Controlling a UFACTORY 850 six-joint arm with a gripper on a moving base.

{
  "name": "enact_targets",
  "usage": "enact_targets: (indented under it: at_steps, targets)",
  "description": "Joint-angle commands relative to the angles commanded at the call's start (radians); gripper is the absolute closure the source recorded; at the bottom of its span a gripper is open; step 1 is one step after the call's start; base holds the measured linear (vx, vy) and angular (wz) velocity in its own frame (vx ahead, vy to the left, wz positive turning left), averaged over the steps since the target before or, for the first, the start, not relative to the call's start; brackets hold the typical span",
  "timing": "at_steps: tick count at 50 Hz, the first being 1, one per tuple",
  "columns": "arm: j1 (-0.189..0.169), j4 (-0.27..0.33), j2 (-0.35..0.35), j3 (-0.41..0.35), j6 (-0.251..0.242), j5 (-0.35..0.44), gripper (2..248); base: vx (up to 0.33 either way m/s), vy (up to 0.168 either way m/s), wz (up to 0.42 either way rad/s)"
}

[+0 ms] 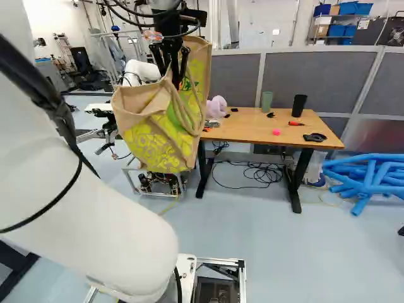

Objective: Pick up the bag on the ground and place it on the table

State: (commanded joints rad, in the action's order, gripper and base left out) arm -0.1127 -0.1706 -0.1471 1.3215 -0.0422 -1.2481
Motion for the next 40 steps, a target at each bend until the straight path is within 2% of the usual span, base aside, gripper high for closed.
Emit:
enact_targets:
  at_steps: [40]
  targets:
    - [0.000,0.000,0.000,0.000,0.000,0.000,217,-0.002,-0.001,-0.002]
